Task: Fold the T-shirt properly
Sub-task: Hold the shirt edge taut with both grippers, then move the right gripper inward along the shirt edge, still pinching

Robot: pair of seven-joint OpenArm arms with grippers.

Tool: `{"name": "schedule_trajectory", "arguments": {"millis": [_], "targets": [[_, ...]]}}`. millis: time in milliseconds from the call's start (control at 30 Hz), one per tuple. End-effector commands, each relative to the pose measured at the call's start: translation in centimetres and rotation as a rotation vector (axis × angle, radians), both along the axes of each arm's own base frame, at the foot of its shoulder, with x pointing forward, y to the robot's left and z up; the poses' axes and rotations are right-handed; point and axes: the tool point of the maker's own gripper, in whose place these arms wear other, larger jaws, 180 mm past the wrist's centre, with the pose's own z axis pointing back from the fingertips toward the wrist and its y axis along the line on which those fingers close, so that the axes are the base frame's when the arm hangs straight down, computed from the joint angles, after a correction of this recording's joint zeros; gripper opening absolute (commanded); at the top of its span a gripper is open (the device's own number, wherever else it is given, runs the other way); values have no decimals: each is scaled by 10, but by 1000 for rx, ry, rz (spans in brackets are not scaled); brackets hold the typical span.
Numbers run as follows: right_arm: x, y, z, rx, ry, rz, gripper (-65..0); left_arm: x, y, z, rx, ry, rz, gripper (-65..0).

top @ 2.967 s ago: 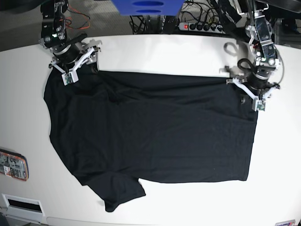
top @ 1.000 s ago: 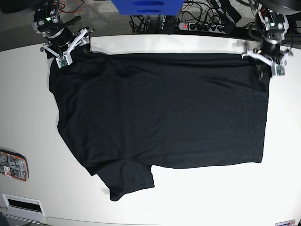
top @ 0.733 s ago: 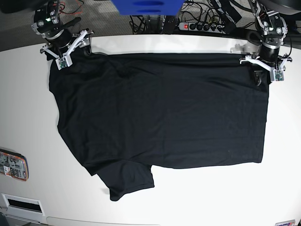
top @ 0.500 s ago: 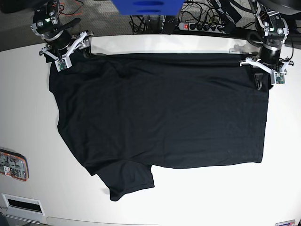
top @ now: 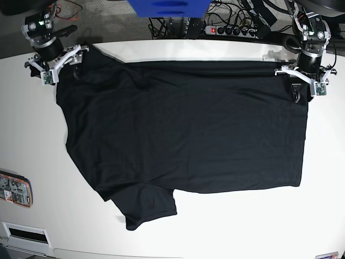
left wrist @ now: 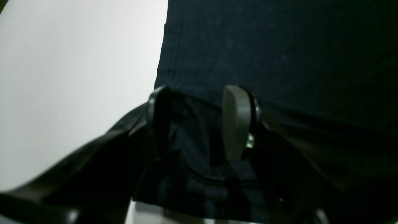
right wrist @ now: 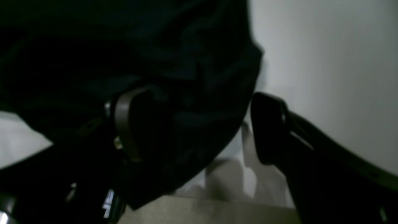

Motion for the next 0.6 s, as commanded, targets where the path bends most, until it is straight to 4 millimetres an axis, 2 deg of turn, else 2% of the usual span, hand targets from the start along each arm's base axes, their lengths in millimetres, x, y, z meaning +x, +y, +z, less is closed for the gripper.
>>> {"name": "schedule_trajectory", "arguments": {"millis": [0, 233, 400, 567], "targets": [[0, 6, 7, 10, -28, 39, -189, 4, 1, 10, 11, -34, -7, -386], [-5, 65, -3, 129, -14, 171, -189, 5, -6, -3, -10, 40, -16, -386], [-6, 82, -4, 144, -2, 254, -189, 7, -16, -5, -24, 43, -39, -386], [1, 106, -3, 186, -20, 303, -189, 8, -18, -6, -27, 44, -43, -386]]}}
